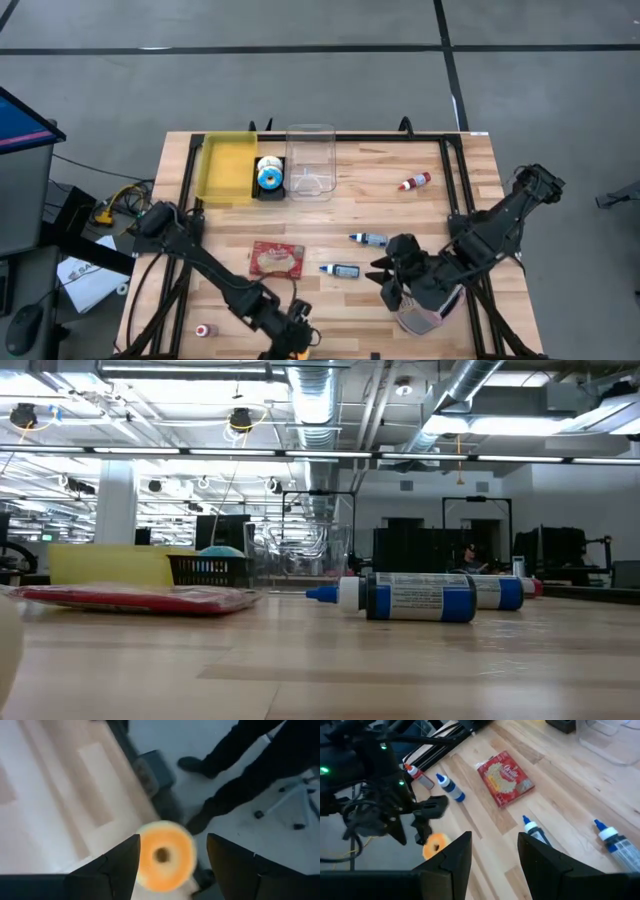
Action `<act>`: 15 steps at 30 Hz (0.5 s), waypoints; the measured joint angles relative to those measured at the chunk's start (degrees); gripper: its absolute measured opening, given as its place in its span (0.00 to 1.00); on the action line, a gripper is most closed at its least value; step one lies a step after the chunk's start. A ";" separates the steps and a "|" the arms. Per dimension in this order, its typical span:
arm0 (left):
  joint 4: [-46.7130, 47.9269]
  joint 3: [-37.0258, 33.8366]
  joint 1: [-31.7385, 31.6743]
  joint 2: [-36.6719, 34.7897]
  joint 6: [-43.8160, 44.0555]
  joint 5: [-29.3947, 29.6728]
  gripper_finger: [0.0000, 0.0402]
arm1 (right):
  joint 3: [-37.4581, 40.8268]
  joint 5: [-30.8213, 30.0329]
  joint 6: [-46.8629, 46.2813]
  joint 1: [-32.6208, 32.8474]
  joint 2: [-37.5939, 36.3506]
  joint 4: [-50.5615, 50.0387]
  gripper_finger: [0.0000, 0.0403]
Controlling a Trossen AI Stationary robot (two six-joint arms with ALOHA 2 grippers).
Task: Pick & Place Food Item
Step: Put the green doughnut into the black bin
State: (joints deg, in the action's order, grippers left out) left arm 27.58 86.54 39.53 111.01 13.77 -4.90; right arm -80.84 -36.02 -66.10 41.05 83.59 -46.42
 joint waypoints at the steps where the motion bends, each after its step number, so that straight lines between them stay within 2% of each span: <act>1: -1.01 0.00 0.96 0.05 0.38 -0.13 0.55 | 0.00 -0.03 -0.20 0.48 0.00 -0.46 0.38; 4: -2.96 0.04 3.95 0.23 1.57 -0.55 0.53 | 0.00 -0.03 -1.31 1.31 0.00 -1.85 0.38; 7: -2.92 0.04 6.22 0.83 4.88 1.72 0.54 | 0.00 -0.65 -1.47 2.12 0.00 -2.00 0.38; 10: -2.84 0.00 6.64 2.10 7.42 5.88 0.57 | 0.00 -1.95 -1.47 2.67 0.00 -2.03 0.38; 15: -3.69 0.00 6.14 4.54 9.07 8.79 0.58 | 0.00 -2.00 -1.47 2.84 0.00 -2.55 0.38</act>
State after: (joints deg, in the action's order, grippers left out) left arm 23.89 86.54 45.67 115.55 22.85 3.88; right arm -80.84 -38.02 -67.57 43.90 83.59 -48.97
